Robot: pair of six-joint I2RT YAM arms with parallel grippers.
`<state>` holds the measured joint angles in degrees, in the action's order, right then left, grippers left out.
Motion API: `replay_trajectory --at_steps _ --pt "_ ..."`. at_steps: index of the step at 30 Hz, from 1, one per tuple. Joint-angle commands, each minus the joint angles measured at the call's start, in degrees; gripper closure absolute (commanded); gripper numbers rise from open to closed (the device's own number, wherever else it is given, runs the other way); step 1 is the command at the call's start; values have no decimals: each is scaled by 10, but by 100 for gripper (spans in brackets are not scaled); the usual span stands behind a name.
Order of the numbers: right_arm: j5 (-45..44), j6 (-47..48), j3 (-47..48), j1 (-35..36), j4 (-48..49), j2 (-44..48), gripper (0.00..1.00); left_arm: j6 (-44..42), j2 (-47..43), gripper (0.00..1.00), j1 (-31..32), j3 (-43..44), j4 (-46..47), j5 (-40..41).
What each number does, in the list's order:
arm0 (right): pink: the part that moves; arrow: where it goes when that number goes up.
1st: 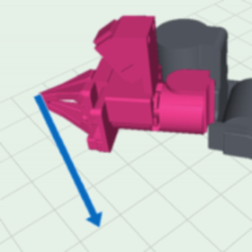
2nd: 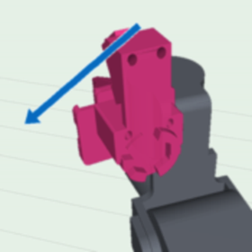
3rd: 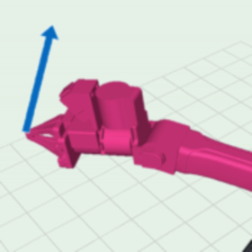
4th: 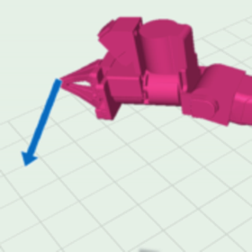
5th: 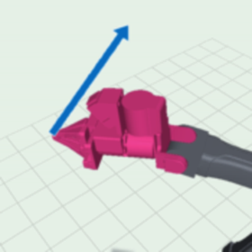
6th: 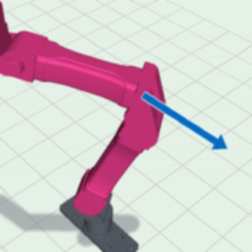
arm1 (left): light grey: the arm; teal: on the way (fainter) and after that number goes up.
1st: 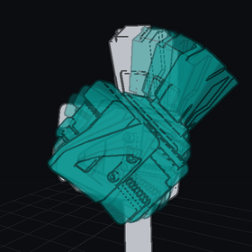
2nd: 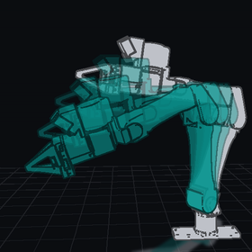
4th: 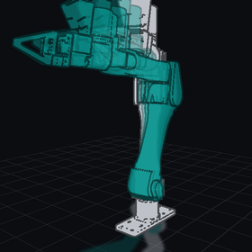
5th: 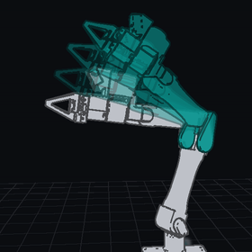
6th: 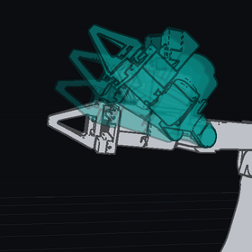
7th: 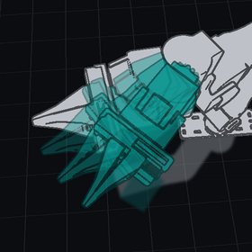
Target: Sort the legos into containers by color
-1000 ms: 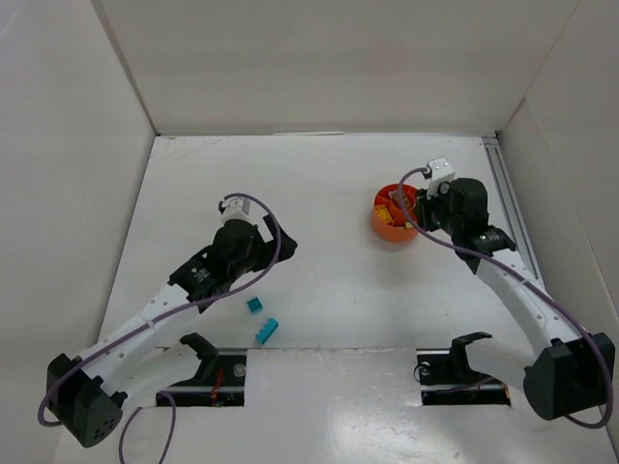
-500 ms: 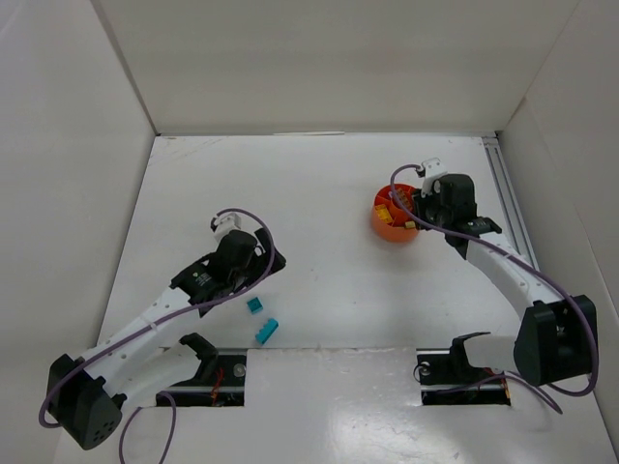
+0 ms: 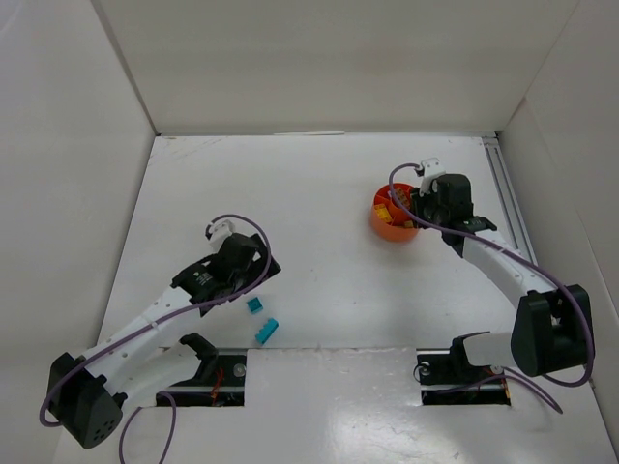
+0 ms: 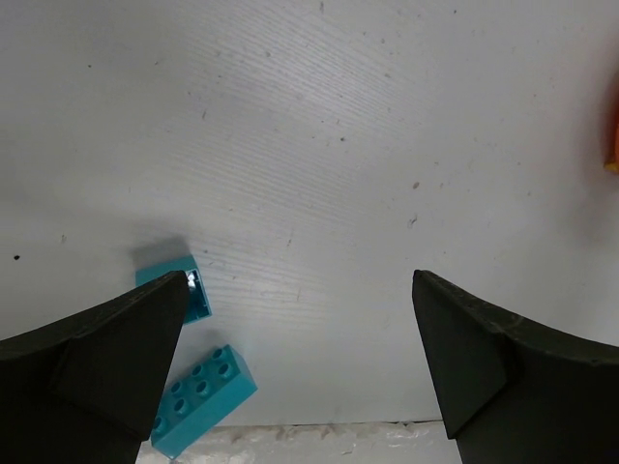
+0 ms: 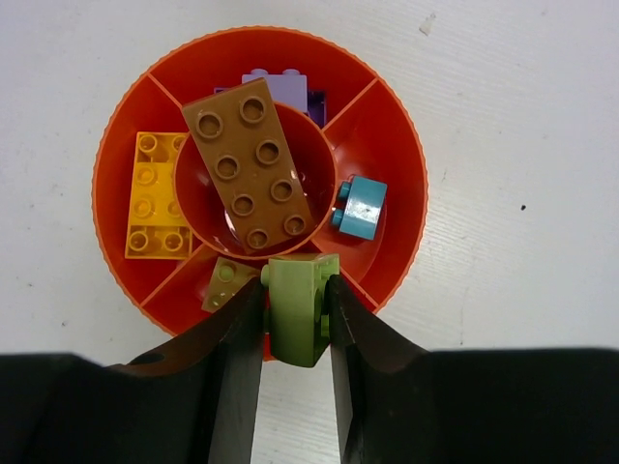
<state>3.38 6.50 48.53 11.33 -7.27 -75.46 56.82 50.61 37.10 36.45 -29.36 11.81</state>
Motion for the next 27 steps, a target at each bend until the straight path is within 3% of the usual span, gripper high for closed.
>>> replay_trajectory --at_steps 1,2,5,10,21,27 --pt "-1 -11 -6 5 38 10 65 41 -7 0 -2 -1 -42 24" --pt "-1 -11 -6 5 38 10 58 46 -12 0 -2 -1 -42 30" --pt "-7 -16 -6 11 38 10 49 66 -12 0 -2 -7 -56 30" --pt "-7 -16 -6 16 38 10 42 91 -12 0 -2 -13 -84 36" --pt "-6 -16 -17 21 2 116 40 114 15 0 -2 -46 -79 14" --pt "-41 -5 -22 21 -43 170 39 124 45 13 -2 -59 -62 -7"
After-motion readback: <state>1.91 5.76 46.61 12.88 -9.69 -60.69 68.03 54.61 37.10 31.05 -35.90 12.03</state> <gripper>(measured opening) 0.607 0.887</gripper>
